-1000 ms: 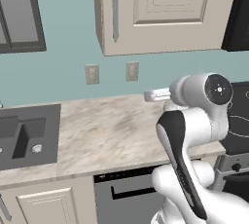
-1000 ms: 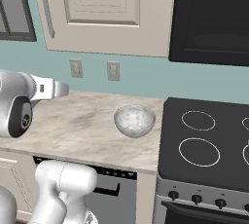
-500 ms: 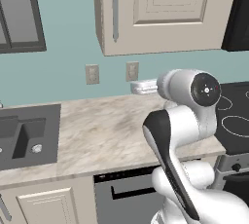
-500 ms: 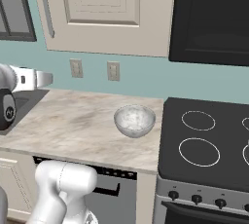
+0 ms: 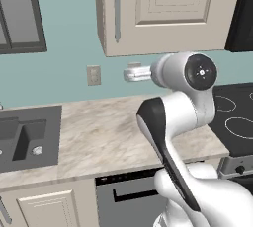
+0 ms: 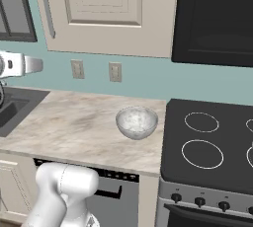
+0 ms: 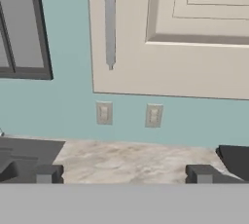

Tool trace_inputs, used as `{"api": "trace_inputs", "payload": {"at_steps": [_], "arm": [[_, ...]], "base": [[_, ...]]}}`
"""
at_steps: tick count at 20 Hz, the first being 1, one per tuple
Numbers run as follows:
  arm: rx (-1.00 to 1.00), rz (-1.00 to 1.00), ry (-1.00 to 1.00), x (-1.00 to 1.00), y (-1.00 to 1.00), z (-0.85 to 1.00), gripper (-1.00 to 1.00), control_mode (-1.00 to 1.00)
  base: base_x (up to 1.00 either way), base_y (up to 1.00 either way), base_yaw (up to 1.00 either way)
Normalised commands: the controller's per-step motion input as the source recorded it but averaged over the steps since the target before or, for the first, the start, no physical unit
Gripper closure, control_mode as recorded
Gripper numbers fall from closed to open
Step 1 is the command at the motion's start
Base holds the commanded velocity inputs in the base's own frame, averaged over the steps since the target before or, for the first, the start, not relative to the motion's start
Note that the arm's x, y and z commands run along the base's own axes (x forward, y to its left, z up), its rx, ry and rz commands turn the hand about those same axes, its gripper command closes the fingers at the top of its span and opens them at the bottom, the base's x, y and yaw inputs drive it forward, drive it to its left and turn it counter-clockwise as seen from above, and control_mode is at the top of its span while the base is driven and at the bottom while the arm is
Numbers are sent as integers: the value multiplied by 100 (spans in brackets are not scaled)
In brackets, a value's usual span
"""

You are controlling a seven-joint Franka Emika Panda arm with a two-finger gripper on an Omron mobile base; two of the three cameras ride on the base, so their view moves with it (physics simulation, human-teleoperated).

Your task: Open the cabinet and move the ladle to the pot. Then close the cabinet.

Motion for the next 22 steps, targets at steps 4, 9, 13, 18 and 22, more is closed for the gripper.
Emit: {"api": "trace_inputs", "payload": {"at_steps": [4,9,13,18,22], "arm": [[0,1,0,13,13,26,-100,-100],[0,0,0,19,10,16,-100,-100],[0,0,0,33,11,6,-100,-100],[0,0,0,43,4,4,-100,-100],[0,0,0,44,0,15,-100,-100]], "base": [[0,0,0],[0,0,0],[0,0,0],[0,0,0],[0,0,0]]}}
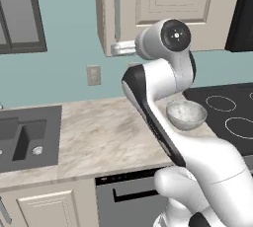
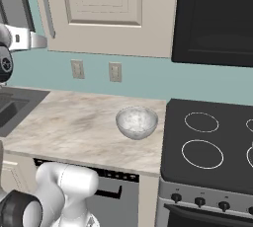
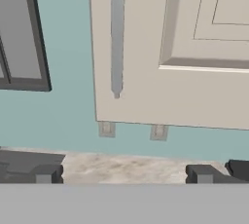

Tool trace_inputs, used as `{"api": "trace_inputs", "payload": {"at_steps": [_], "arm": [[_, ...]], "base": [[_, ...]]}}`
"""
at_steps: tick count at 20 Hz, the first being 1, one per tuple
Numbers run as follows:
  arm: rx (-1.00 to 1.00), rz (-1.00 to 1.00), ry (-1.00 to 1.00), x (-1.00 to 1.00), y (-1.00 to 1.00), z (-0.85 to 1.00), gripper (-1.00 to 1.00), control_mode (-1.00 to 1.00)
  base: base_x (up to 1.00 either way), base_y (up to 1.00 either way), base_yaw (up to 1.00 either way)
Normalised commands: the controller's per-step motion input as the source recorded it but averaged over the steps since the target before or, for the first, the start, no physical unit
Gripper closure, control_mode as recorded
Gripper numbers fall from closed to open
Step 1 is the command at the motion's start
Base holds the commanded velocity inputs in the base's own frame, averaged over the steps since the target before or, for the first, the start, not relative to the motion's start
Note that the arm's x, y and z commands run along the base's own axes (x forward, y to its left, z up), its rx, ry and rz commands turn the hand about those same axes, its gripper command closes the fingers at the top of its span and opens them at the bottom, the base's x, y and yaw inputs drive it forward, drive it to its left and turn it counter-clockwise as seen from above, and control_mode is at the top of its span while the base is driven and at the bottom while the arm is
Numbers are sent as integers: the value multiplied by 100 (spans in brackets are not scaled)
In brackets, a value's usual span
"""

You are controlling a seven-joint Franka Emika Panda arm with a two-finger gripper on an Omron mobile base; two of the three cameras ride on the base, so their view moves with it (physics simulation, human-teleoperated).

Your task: Open the cabinet and move the ladle to the pot. Then close the cabinet.

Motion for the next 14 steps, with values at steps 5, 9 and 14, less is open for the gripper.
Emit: {"api": "trace_inputs", "payload": {"at_steps": [5,9,14], "arm": [[0,0,0,41,0,21,-100,-100],[0,0,0,39,0,23,-100,-100],[0,0,0,39,0,15,-100,-100]], "base": [[0,0,0],[0,0,0],[0,0,0]]}}
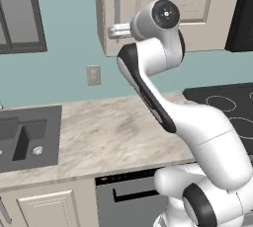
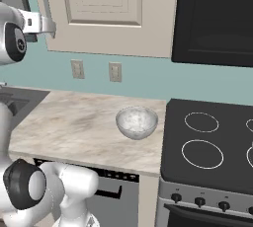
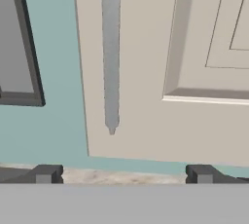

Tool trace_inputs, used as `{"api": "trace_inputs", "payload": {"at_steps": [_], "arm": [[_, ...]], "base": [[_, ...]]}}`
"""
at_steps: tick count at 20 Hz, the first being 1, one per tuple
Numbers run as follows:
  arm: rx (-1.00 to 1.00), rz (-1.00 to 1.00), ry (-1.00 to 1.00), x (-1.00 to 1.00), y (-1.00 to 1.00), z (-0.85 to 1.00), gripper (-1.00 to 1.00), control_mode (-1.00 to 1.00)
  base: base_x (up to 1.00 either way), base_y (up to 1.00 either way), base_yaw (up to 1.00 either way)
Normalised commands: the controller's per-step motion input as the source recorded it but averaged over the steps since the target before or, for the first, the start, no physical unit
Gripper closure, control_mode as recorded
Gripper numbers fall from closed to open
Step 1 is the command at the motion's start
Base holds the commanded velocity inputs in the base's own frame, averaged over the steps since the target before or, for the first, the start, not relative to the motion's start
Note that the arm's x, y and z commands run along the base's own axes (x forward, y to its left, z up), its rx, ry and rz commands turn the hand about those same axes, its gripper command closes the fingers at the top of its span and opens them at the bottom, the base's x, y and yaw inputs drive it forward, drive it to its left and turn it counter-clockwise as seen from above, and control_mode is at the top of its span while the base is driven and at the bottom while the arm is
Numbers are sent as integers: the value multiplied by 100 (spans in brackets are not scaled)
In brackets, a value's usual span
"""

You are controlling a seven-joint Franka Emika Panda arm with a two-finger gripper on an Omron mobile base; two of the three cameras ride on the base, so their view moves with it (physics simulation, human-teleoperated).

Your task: Open the cabinet and move the ladle to the pot. Then close the cabinet.

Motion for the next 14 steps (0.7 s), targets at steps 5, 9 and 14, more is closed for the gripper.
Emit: {"api": "trace_inputs", "payload": {"at_steps": [5,9,14], "arm": [[0,0,0,31,0,4,-100,-100],[0,0,0,30,0,0,-100,-100],[0,0,0,35,0,0,-100,-100]], "base": [[0,0,0],[0,0,0],[0,0,0]]}}
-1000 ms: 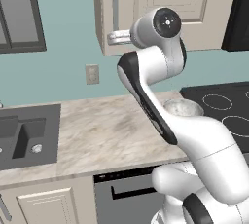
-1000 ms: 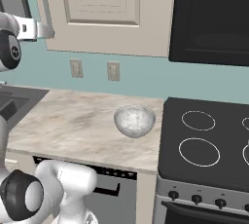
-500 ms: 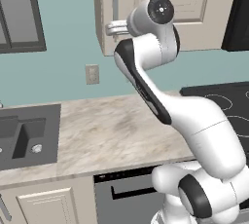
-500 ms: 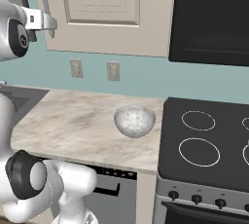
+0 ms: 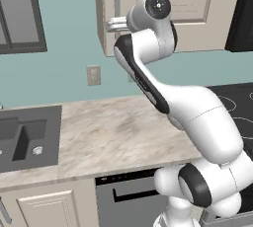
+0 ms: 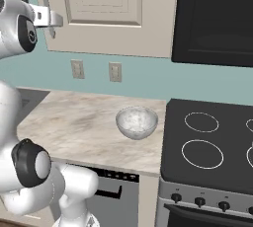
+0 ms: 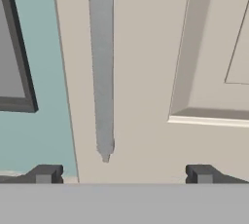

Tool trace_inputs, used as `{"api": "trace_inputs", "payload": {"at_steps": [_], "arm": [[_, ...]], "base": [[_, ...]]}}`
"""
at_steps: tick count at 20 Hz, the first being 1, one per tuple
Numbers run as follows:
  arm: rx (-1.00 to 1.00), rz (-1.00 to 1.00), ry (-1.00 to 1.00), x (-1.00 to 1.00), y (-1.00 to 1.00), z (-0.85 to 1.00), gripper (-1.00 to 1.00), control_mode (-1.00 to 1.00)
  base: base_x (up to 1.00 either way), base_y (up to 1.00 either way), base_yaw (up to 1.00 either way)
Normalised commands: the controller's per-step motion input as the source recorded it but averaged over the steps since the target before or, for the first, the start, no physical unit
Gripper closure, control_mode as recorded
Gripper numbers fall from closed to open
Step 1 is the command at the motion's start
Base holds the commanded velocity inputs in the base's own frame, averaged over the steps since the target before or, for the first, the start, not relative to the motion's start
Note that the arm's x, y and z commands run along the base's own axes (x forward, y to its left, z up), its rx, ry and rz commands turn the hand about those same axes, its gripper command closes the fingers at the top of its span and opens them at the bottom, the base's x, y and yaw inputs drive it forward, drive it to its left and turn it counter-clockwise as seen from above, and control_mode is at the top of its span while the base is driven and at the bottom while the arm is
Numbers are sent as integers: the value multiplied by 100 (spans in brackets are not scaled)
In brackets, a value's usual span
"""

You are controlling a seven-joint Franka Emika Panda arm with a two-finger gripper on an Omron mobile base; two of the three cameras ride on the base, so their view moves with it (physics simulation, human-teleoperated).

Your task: Open the cabinet and move the ladle to the pot. Then close the cabinet.

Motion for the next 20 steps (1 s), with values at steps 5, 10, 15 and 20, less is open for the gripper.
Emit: {"api": "trace_inputs", "payload": {"at_steps": [5,10,15,20], "arm": [[0,0,0,38,3,0,-100,-100],[0,0,0,35,5,0,-100,-100],[0,0,0,34,1,0,-100,-100],[0,0,0,38,1,0,-100,-100]], "base": [[0,0,0],[0,0,0],[0,0,0],[0,0,0]]}}
